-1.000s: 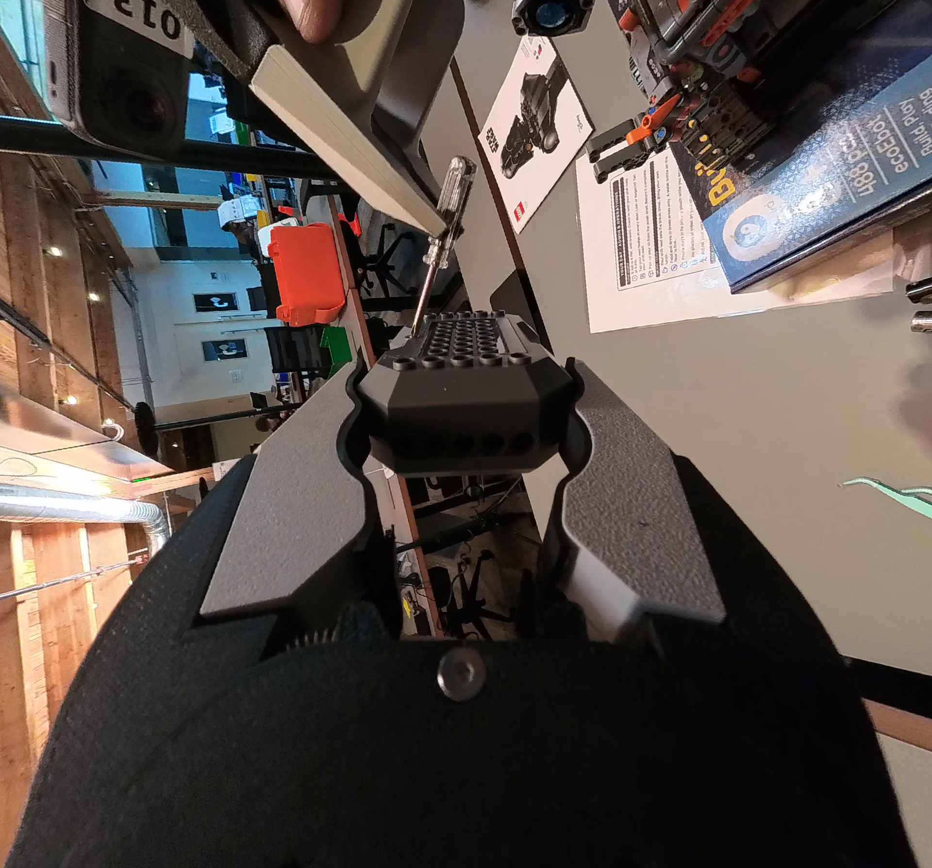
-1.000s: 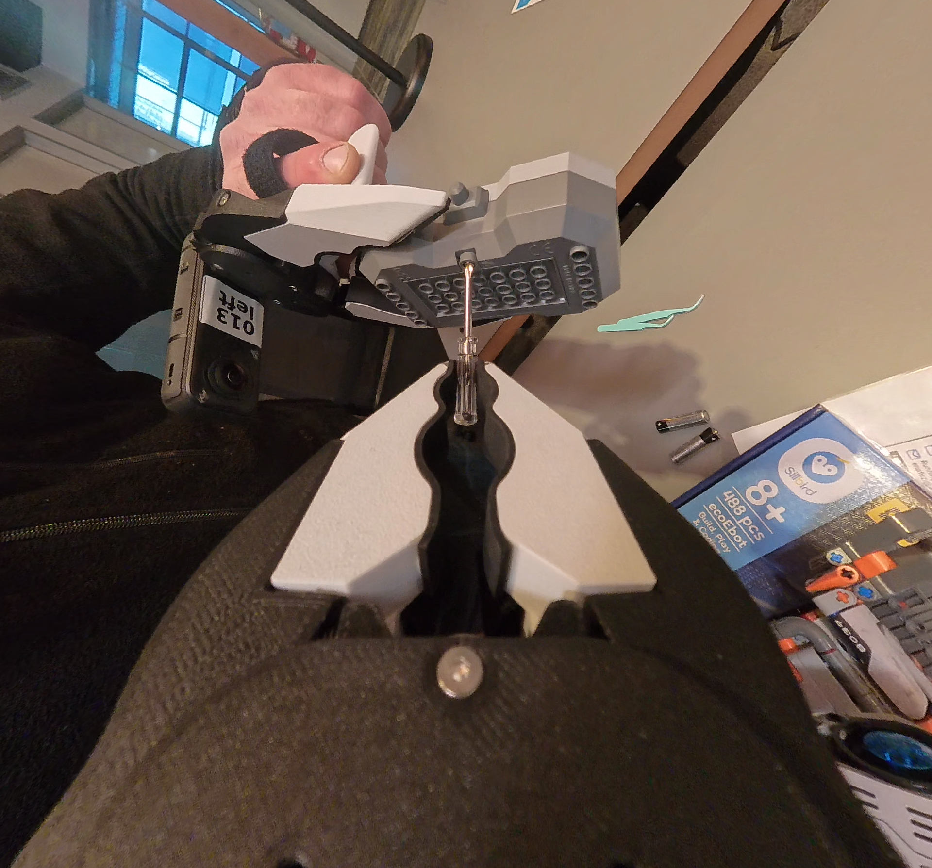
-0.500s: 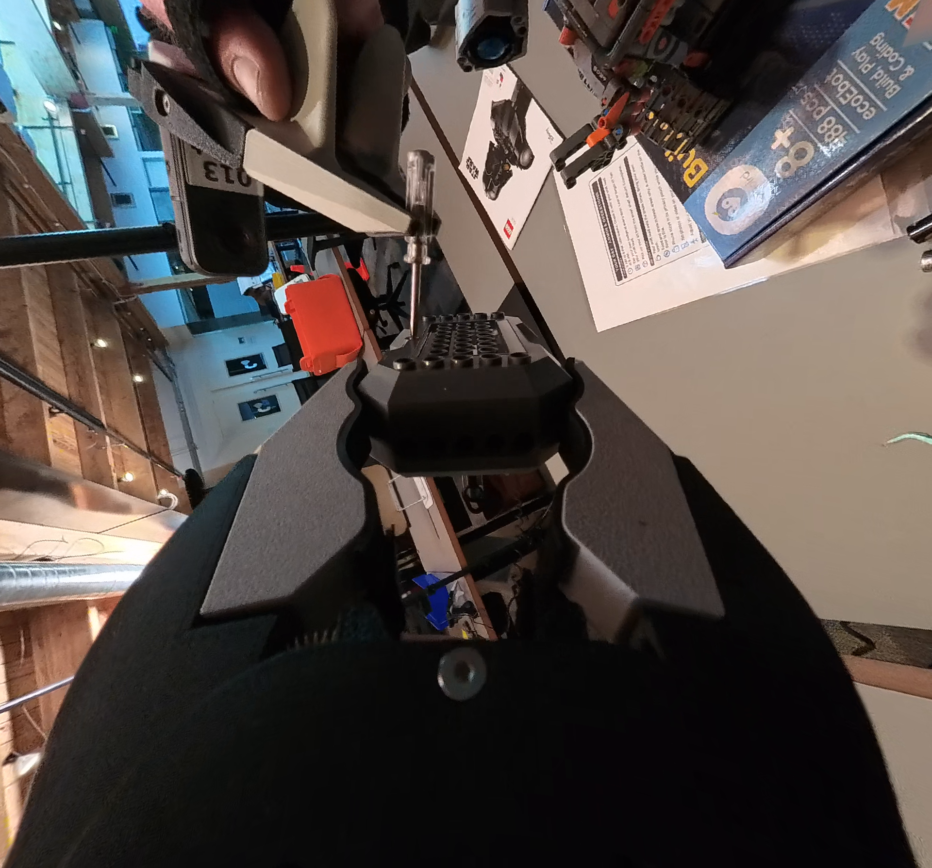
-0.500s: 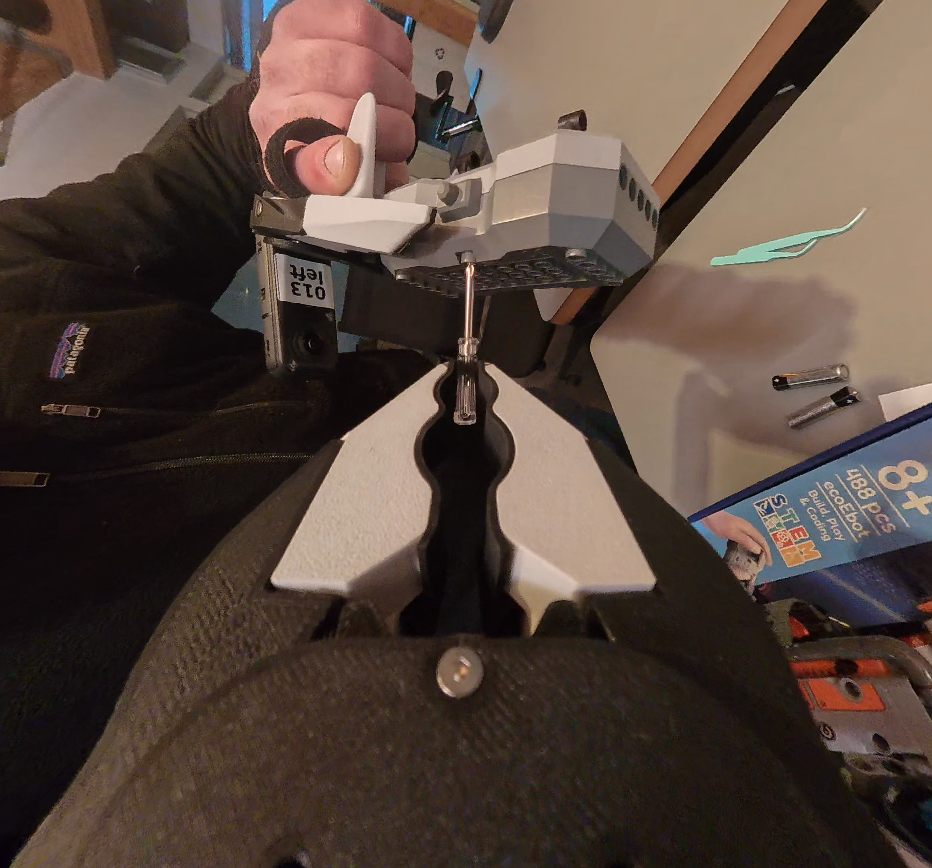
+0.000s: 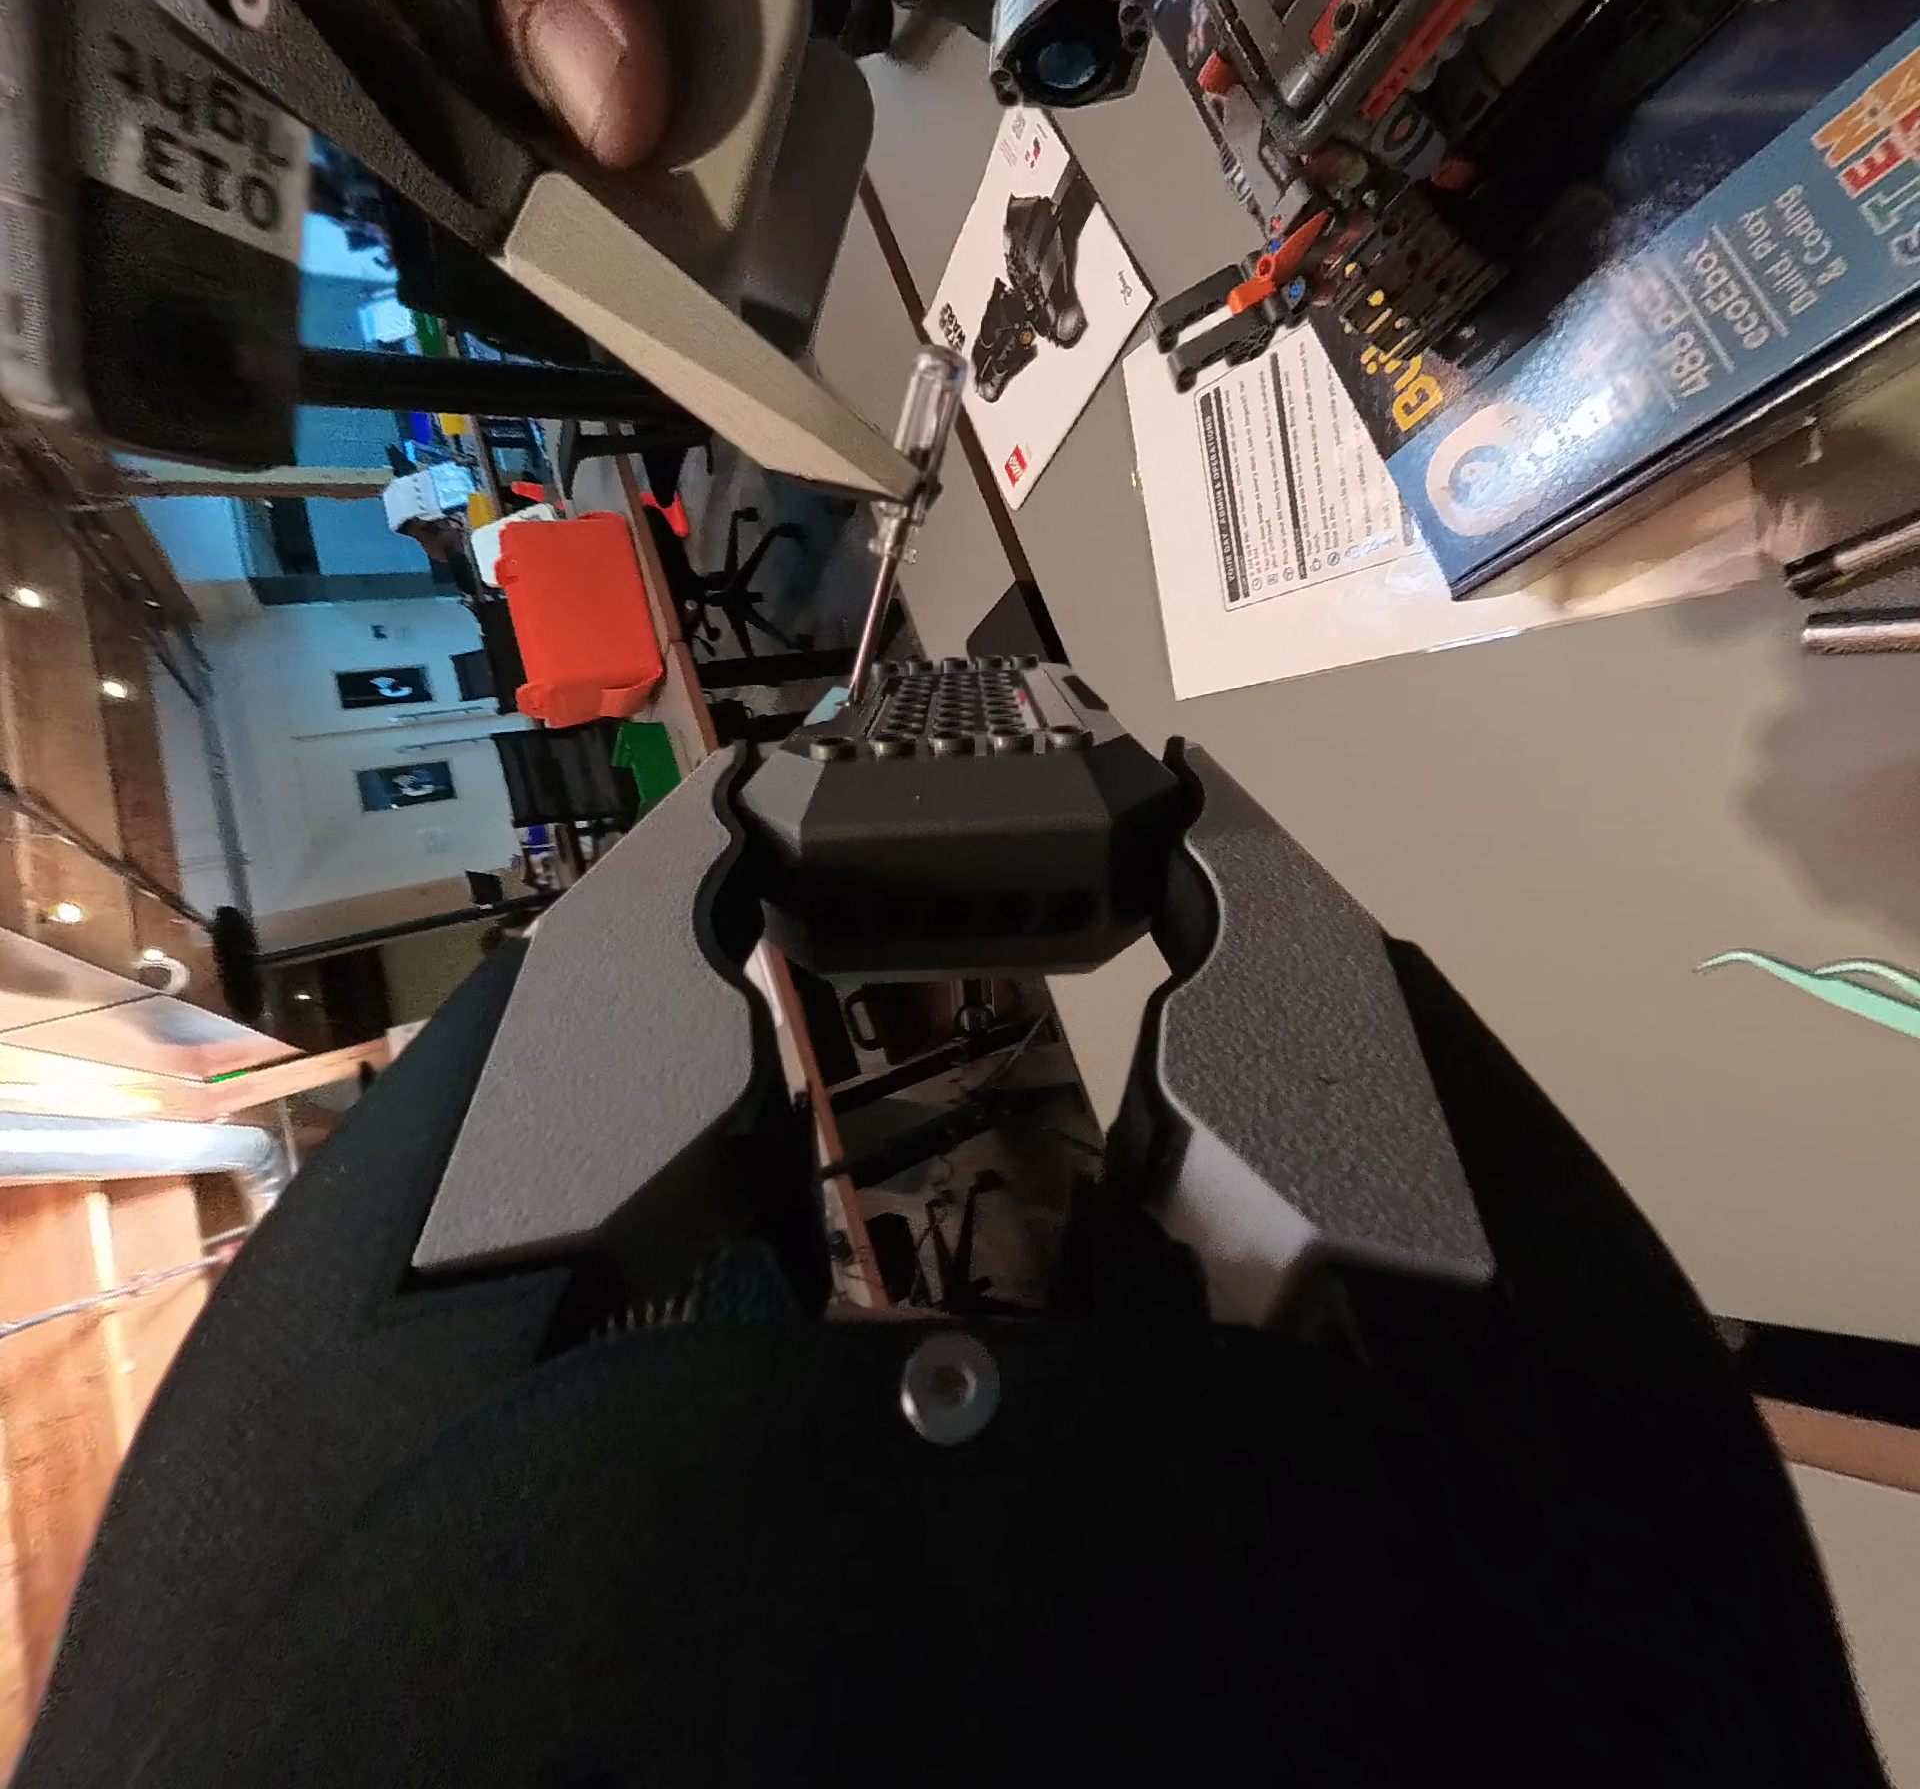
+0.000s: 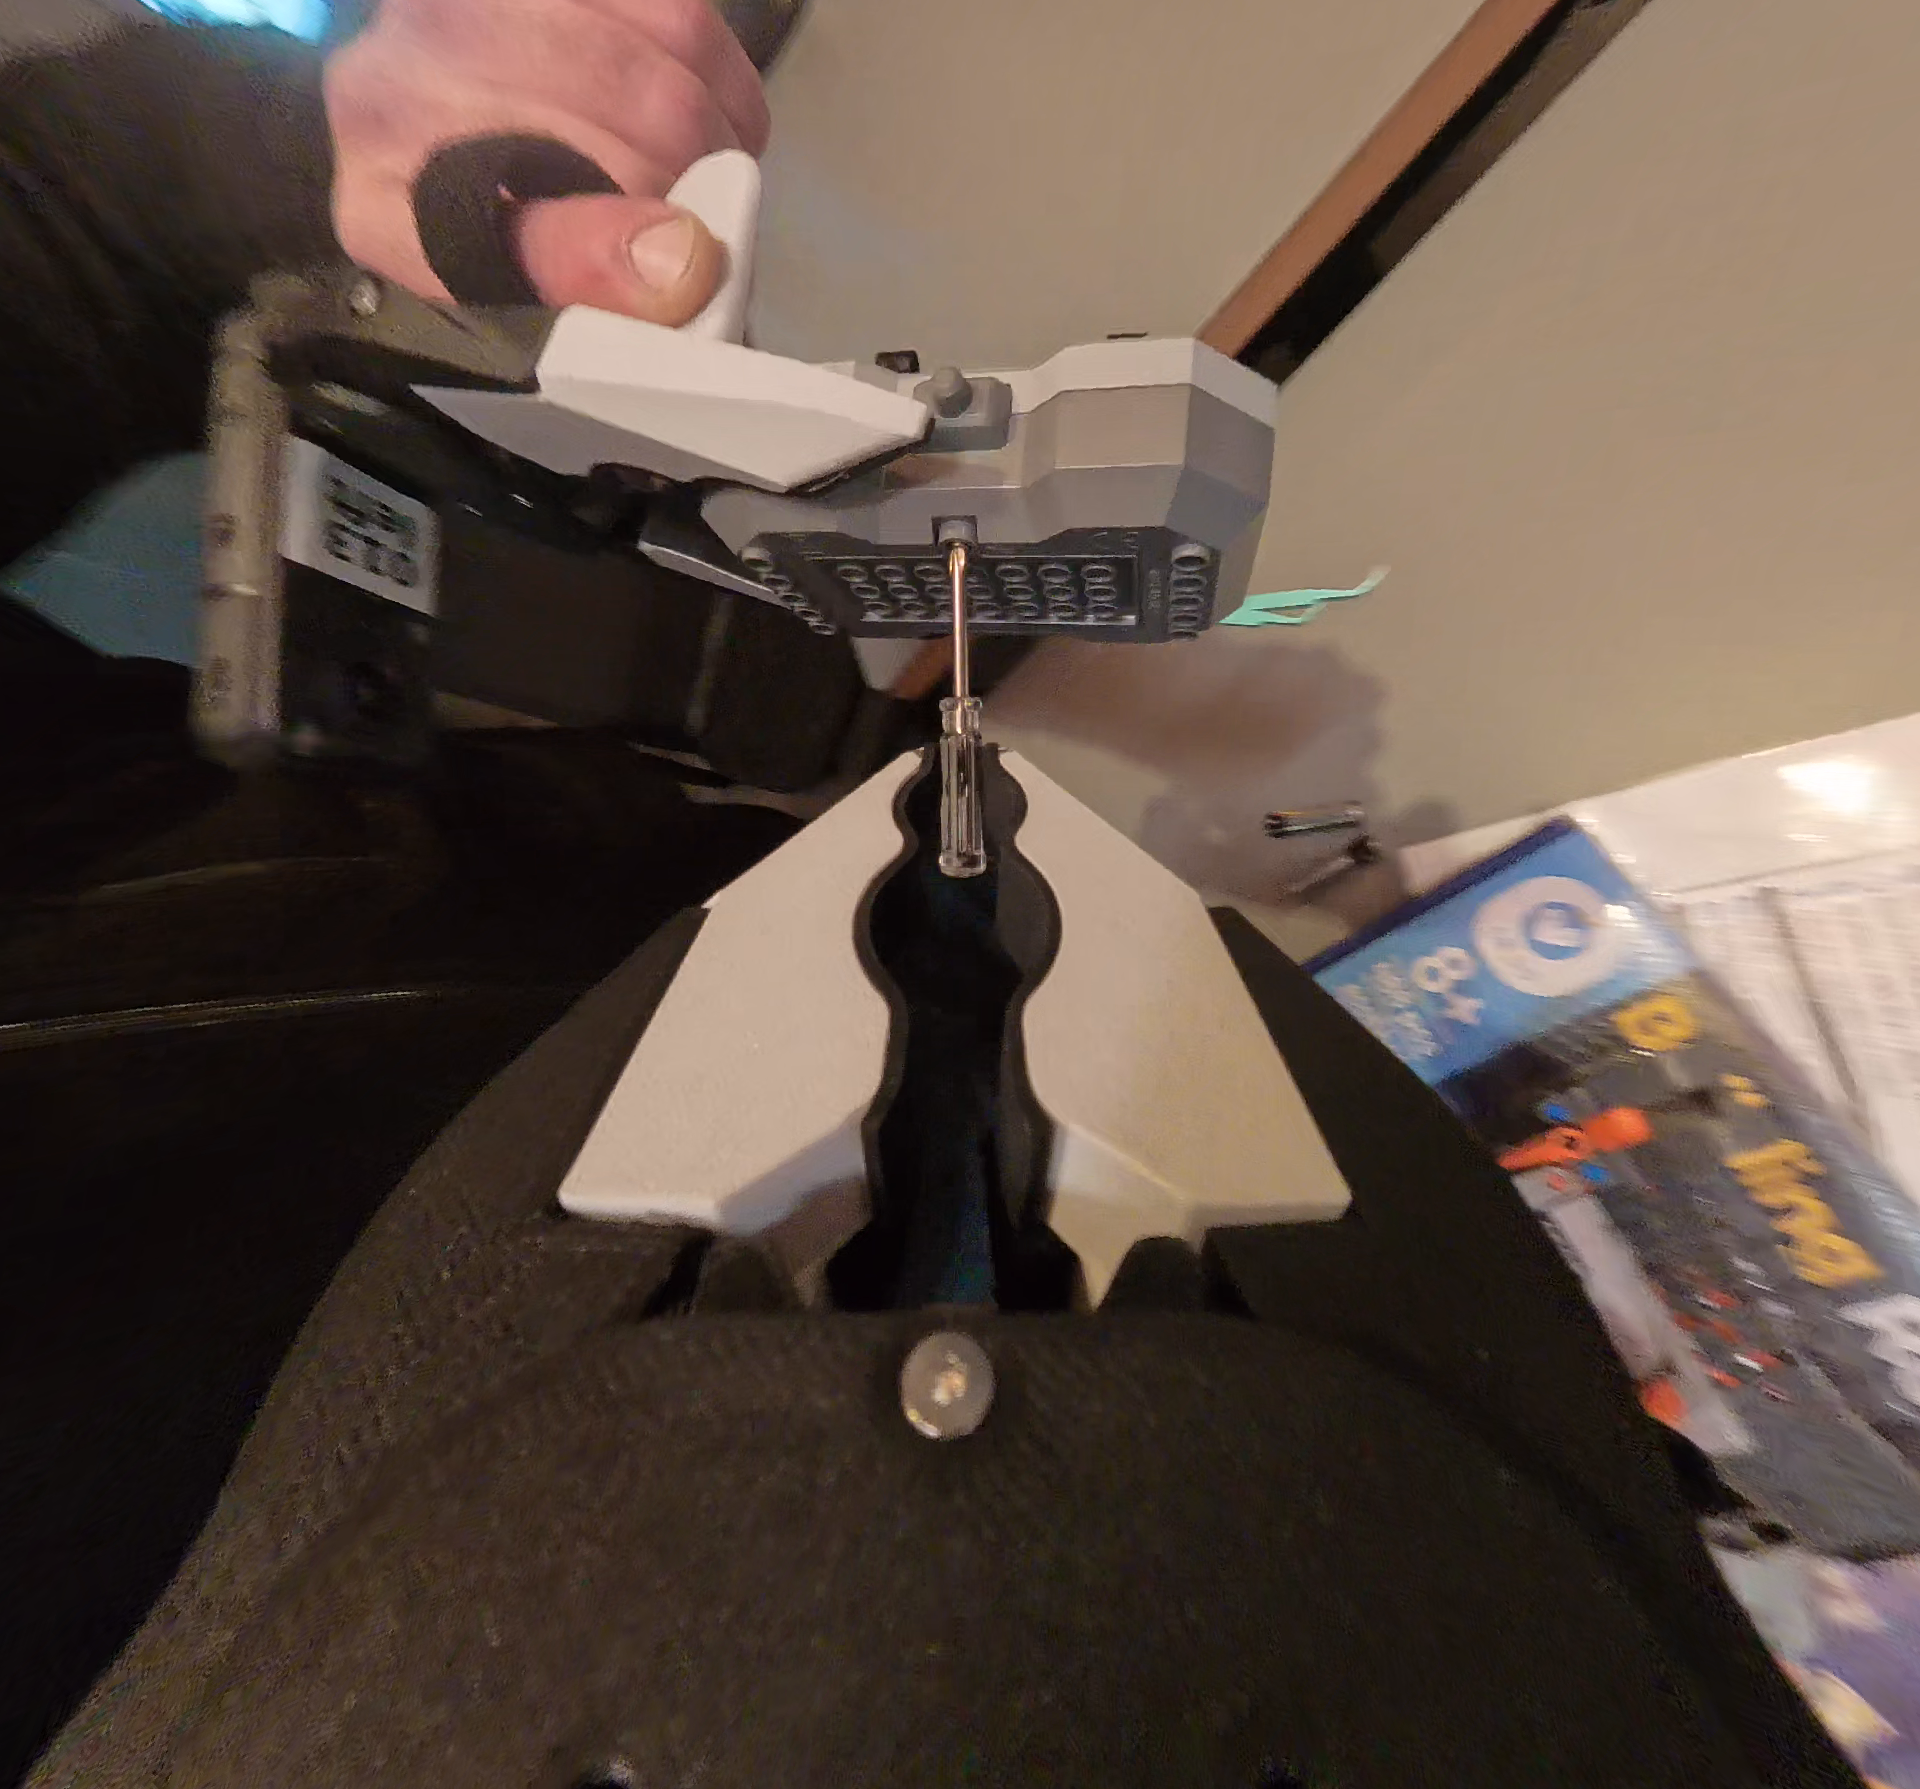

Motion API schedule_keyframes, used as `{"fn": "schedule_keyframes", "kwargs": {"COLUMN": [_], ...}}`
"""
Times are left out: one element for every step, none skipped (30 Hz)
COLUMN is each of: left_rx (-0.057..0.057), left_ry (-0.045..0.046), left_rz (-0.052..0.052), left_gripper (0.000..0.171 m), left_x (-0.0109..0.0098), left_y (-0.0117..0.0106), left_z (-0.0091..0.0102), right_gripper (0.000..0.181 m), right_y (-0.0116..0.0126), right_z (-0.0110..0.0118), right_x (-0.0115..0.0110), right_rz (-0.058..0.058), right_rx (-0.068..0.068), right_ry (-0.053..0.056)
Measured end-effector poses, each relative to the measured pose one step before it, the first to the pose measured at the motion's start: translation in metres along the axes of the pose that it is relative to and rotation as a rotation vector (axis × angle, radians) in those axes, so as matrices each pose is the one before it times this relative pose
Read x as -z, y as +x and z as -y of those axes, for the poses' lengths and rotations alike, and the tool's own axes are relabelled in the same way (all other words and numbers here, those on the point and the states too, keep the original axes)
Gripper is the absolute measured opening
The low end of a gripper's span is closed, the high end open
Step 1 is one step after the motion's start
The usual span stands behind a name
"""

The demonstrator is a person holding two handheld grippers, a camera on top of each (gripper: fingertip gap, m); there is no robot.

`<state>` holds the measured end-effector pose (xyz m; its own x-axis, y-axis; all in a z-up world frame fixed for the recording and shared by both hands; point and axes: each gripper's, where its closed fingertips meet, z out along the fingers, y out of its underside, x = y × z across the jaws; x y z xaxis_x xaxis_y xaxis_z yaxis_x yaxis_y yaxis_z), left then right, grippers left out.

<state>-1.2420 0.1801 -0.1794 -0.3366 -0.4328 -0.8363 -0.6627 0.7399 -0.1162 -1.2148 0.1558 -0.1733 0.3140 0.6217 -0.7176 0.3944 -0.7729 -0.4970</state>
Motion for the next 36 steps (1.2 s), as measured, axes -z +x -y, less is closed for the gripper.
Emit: {"fn": "schedule_keyframes", "kwargs": {"left_rx": [0.0134, 0.0174, 0.0216, 0.0124, 0.0132, 0.0324, 0.0349, 0.0160, 0.0098, 0.0201, 0.0181, 0.0042, 0.0002, 0.0143, 0.0295, 0.0158, -0.0065, -0.0084, 0.0015, 0.0062, -0.0034, -0.0328, -0.0490, -0.0374, -0.0321, -0.0391, -0.0342, -0.0203, -0.0142, -0.0181, -0.0158, -0.0108, -0.0136, -0.0139, -0.0059, -0.0045], "left_ry": [-0.00345, -0.00337, 0.00286, -0.00122, -0.00760, -0.00123, 0.00380, -0.00481, -0.00307, 0.00698, -0.00152, -0.01285, -0.00625, 0.00255, 0.00441, -0.00214, -0.00854, -0.00817, -0.00949, -0.00215, -0.00336, -0.00831, -0.00742, -0.00016, 0.00549, 0.00742, 0.00537, 0.00776, 0.00844, 0.00713, 0.00354, 0.00295, 0.01018, 0.00707, 0.00183, 0.00676], "left_rz": [-0.0024, -0.0118, -0.0153, -0.0016, -0.0025, -0.0136, -0.0085, -0.0043, -0.0049, -0.0055, -0.0081, -0.0030, 0.0039, -0.0048, -0.0113, -0.0052, 0.0094, 0.0144, -0.0015, -0.0049, 0.0103, 0.0254, 0.0256, 0.0159, 0.0079, 0.0111, 0.0206, 0.0088, 0.0025, 0.0103, 0.0118, 0.0066, 0.0102, 0.0081, 0.0012, -0.0015], "left_gripper": [0.073, 0.073, 0.073, 0.073, 0.073, 0.073, 0.073, 0.073, 0.073, 0.073, 0.073, 0.073, 0.073, 0.073, 0.073, 0.073, 0.074, 0.073, 0.073, 0.074, 0.073, 0.073, 0.073, 0.073, 0.073, 0.073, 0.073, 0.073, 0.073, 0.073, 0.073, 0.073, 0.073, 0.074, 0.074, 0.074], "left_x": [-0.00095, -0.00138, -0.00109, -0.00069, -0.00099, -0.00078, -0.00031, -0.00058, -0.00061, -0.00036, -0.00059, -0.00083, -0.00046, -0.00025, -0.00010, -0.00019, -0.00029, -0.00008, -0.00021, 0.00012, 0.00041, 0.00051, 0.00076, 0.00073, 0.00078, 0.00094, 0.00090, 0.00082, 0.00049, 0.00050, 0.00026, 0.00025, 0.00054, 0.00046, -0.00014, -0.00011], "left_y": [-0.00074, 0.00018, 0.00040, -0.00137, -0.00146, -0.00082, -0.00186, -0.00180, -0.00119, -0.00116, -0.00033, -0.00069, -0.00147, -0.00029, 0.00040, -0.00018, -0.00164, -0.00214, 0.00001, 0.00058, -0.00106, -0.00211, -0.00135, 0.00016, 0.00135, 0.00161, -0.00003, 0.00087, 0.00126, 0.00015, -0.00073, -0.00029, -0.00093, -0.00060, 0.00015, 0.00057], "left_z": [-0.00089, -0.00176, -0.00084, -0.00060, -0.00143, -0.00084, -0.00003, -0.00074, -0.00044, 0.00129, 0.00073, -0.00145, -0.00181, -0.00086, 0.00024, -0.00048, -0.00163, -0.00195, -0.00264, -0.00229, -0.00238, -0.00255, -0.00182, -0.00012, 0.00104, 0.00186, 0.00218, 0.00266, 0.00274, 0.00238, 0.00179, 0.00168, 0.00249, 0.00227, 0.00139, 0.00183], "right_gripper": [0.004, 0.004, 0.004, 0.004, 0.004, 0.004, 0.004, 0.004, 0.004, 0.004, 0.004, 0.003, 0.004, 0.004, 0.004, 0.004, 0.004, 0.005, 0.005, 0.005, 0.005, 0.004, 0.005, 0.004, 0.004, 0.004, 0.004, 0.005, 0.004, 0.005, 0.004, 0.004, 0.005, 0.004, 0.004, 0.004], "right_y": [0.00205, 0.00309, 0.00351, 0.00225, 0.00142, 0.00386, 0.00397, 0.00389, 0.00677, 0.00685, 0.00284, 0.00052, 0.00138, 0.00435, 0.00260, 0.00051, 0.00102, 0.00275, 0.00329, 0.00017, -0.00555, -0.01048, -0.01231, -0.00750, -0.00388, -0.00203, -0.00075, 0.00040, -0.00045, -0.00092, -0.00259, -0.00245, -0.00181, -0.00195, -0.00059, -0.00057], "right_z": [0.00181, 0.00149, 0.00074, 0.00148, 0.00221, 0.00169, 0.00127, 0.00151, 0.00067, -0.00008, 0.00028, 0.00090, 0.00061, 0.00013, 0.00003, 0.00028, 0.00073, -0.00017, -0.00065, -0.00101, -0.00135, -0.00248, -0.00162, 0.00389, 0.00570, 0.00326, -0.00065, -0.00278, -0.00426, -0.00246, -0.00247, -0.00223, -0.00114, -0.00157, -0.00149, -0.00115], "right_x": [0.00022, 0.00044, 0.00047, 0.00080, 0.00091, 0.00103, 0.00076, 0.00054, 0.00050, 0.00034, 0.00005, 0.00003, -0.00040, -0.00015, -0.00037, -0.00034, 0.00057, 0.00148, 0.00192, 0.00118, 0.00008, -0.00136, -0.00121, 0.00148, 0.00359, 0.00351, 0.00226, 0.00072, -0.00070, -0.00128, -0.00174, -0.00201, -0.00165, -0.00143, -0.00093, -0.00063], "right_rz": [-0.0572, -0.0701, -0.0741, -0.0652, -0.0541, -0.0655, -0.0625, -0.0576, -0.0828, -0.1004, -0.0760, -0.0498, -0.0473, -0.0647, -0.0480, -0.0247, -0.0177, -0.0212, -0.0154, 0.0185, 0.0763, 0.1352, 0.1666, 0.1443, 0.1201, 0.0971, 0.0707, 0.0440, 0.0373, 0.0332, 0.0428, 0.0373, 0.0289, 0.0294, 0.0185, 0.0165], "right_rx": [0.0397, 0.0529, 0.0620, 0.0559, 0.0429, 0.0510, 0.0567, 0.0488, 0.0672, 0.0985, 0.0858, 0.0559, 0.0536, 0.0622, 0.0490, 0.0237, 0.0096, 0.0072, -0.0002, -0.0296, -0.0799, -0.1411, -0.1656, -0.1611, -0.1463, -0.1116, -0.0720, -0.0372, -0.0248, -0.0222, -0.0301, -0.0258, -0.0183, -0.0158, -0.0122, -0.0083], "right_ry": [-0.0082, -0.0135, -0.0220, -0.0179, -0.0132, -0.0142, -0.0136, -0.0100, -0.0151, -0.0278, -0.0305, -0.0191, -0.0104, -0.0088, -0.0085, -0.0045, 0.0042, 0.0049, 0.0097, 0.0173, 0.0266, 0.0221, 0.0301, 0.0685, 0.0706, 0.0419, 0.0077, -0.0076, -0.0170, -0.0022, -0.0030, -0.0022, 0.0030, -0.0032, -0.0039, -0.0039]}}
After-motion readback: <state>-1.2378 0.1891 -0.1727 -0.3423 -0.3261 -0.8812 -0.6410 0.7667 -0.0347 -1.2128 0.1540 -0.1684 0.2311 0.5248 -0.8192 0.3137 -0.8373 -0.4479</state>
